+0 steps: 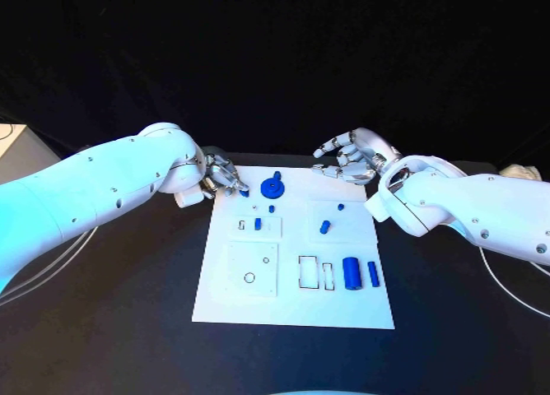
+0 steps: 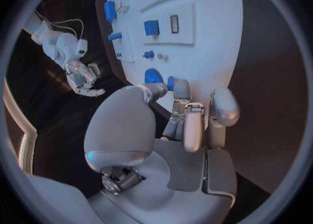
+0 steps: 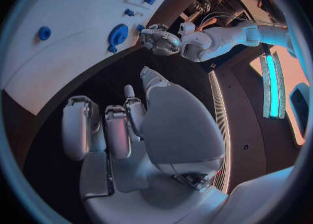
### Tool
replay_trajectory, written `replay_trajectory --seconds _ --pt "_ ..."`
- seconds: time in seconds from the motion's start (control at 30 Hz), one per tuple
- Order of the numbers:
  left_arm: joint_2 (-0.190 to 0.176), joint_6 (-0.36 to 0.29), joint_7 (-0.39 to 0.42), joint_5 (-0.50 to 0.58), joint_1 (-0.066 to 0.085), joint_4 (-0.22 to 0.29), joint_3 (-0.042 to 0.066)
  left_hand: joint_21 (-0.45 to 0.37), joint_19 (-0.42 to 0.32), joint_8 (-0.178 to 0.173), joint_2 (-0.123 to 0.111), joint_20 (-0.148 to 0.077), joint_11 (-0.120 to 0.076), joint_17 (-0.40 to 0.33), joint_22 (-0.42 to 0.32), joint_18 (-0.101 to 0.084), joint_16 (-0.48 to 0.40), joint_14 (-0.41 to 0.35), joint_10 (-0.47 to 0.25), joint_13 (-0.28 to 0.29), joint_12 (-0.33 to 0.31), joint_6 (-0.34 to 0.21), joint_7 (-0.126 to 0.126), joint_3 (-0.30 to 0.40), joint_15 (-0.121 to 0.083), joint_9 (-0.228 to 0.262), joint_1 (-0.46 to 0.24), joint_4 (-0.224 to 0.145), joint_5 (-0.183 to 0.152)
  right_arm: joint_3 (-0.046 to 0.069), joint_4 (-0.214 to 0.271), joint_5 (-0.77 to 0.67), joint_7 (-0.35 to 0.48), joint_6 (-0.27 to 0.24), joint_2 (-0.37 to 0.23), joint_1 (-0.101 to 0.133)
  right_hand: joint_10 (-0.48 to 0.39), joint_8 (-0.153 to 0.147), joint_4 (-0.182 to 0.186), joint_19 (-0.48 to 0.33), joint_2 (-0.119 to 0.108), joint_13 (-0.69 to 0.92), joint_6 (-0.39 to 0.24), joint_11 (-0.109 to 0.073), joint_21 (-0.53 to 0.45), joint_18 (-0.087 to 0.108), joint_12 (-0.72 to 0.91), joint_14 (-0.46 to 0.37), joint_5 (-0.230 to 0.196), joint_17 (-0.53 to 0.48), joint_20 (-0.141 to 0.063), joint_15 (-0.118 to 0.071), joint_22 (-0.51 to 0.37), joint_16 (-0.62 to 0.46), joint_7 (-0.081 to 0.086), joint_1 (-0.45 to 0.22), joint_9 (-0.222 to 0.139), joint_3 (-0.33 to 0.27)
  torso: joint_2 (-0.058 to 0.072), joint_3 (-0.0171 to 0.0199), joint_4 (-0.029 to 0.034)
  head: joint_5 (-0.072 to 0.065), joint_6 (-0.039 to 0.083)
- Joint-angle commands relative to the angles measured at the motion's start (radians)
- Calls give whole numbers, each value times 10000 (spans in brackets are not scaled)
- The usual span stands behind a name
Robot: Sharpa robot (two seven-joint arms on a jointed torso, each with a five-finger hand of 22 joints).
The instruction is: Assemble the parts on the task board
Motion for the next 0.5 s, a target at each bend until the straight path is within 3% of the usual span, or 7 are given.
replay_trajectory --seconds 0.03,0.23,0.5 --pt "-211 -205 -9 448 8 327 4 117 145 71 -155 -15 -56 1893 161 27 64 707 235 218 163 194 -68 1823 -104 1174 -300 -1750 616 5 -9 -10 56 97 -22 2 -58 -8 21 121 7 681 -57 -25 -39 125 -41 819 50 1924 68 56 758 -66 20 -92 -11 55 -18 6 23 1 7" --pt "-783 -452 -160 602 30 1111 3 347 395 93 -373 -109 -168 2210 570 -49 229 854 673 578 393 506 -177 2016 -207 1231 -650 -2054 1563 4 -18 -10 50 75 -77 4 -56 -5 20 124 8 680 -54 -26 -37 124 -39 819 72 1922 67 55 761 -68 19 -99 -11 68 -66 18 88 -14 -25" --pt "-1401 -713 -340 642 43 2162 -8 555 629 39 -552 -219 -288 2526 948 -122 389 983 1128 933 569 846 -299 2068 -322 1258 -917 -2262 2507 4 -36 -6 43 64 -107 5 -56 -5 20 124 8 680 -54 -26 -37 124 -39 819 72 1922 67 55 761 -68 19 -99 -11 68 -146 24 156 -36 -66"
